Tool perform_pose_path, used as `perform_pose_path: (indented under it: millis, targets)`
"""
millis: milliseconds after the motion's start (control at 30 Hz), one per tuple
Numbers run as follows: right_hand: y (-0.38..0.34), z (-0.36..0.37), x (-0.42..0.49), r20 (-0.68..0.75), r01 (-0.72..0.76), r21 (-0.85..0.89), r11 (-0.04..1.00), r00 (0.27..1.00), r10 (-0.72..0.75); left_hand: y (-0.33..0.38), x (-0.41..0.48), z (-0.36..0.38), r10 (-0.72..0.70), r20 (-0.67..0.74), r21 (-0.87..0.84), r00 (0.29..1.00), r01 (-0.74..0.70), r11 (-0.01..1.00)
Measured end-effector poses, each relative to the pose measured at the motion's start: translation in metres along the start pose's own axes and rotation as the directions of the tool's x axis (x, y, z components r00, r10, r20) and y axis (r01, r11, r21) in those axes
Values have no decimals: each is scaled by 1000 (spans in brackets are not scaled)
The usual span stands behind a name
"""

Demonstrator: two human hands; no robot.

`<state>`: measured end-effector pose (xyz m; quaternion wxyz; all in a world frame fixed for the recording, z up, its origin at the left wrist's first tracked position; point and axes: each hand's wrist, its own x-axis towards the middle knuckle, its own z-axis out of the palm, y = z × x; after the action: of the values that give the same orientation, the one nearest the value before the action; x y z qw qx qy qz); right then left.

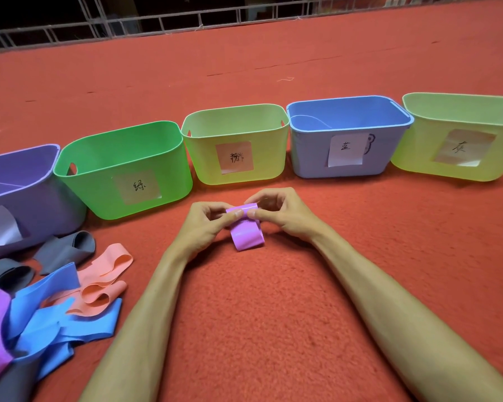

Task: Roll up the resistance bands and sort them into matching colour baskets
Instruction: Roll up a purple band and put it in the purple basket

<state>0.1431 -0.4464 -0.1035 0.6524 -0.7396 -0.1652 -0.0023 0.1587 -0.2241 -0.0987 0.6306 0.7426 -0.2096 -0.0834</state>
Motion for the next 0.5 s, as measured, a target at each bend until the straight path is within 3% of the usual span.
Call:
perform_pose_path:
  millis: [233,500]
  targets:
    - [-1,4,4,-39,-74,6,997,996,74,0,-1,0,42,-22,-46,999,-43,998]
    - [1,1,2,-30,-35,16,999,999,36,0,0,2,38,-7,-3,999,-38,999]
